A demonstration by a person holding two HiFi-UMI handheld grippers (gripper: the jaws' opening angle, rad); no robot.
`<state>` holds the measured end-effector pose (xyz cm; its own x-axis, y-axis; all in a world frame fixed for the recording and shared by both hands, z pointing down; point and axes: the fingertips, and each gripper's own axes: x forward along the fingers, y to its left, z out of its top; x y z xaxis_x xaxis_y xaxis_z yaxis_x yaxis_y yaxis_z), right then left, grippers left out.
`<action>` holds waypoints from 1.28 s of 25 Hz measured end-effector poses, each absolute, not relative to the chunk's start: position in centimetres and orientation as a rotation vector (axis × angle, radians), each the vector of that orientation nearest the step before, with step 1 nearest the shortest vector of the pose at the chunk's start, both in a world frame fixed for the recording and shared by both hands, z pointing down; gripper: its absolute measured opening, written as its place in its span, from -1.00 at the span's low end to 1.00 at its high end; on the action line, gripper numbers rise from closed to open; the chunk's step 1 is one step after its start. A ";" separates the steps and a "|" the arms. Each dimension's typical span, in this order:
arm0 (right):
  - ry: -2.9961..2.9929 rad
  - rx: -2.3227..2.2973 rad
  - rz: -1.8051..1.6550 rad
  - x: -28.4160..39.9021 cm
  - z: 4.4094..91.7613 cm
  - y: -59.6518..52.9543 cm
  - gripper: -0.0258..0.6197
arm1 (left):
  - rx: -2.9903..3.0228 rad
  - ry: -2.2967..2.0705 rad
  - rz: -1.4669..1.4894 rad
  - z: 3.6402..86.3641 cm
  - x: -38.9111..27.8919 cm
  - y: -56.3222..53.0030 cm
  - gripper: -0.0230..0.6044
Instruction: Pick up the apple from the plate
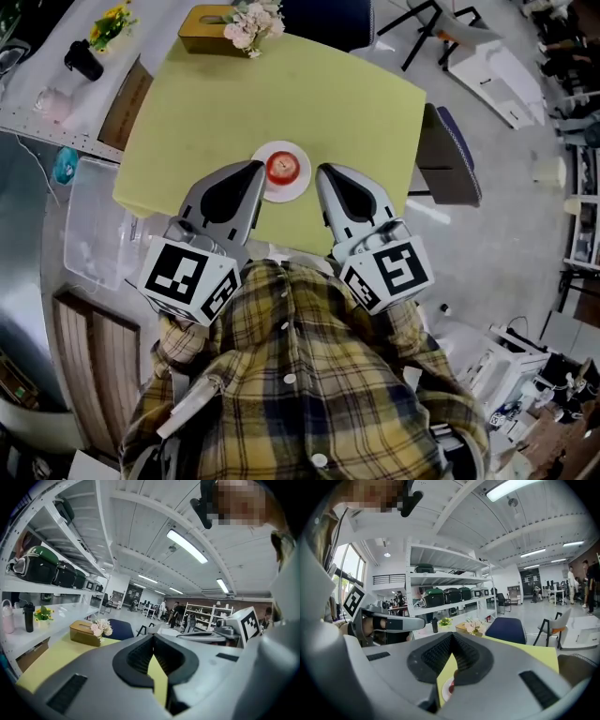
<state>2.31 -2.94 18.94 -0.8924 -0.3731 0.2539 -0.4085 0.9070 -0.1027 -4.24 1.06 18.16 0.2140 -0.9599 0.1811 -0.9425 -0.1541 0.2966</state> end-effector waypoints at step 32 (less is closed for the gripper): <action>-2.408 1.371 0.464 -2.9 26.9 -5.3 -0.93 | 2.487 -1.053 0.156 23.9 -11.0 -5.3 -0.90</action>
<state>-2.94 -5.27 26.95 -0.4821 -0.7599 0.4361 -0.8675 0.4838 -0.1160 -11.02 -5.26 23.85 0.7048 -0.6578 0.2657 -0.7066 -0.6175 0.3456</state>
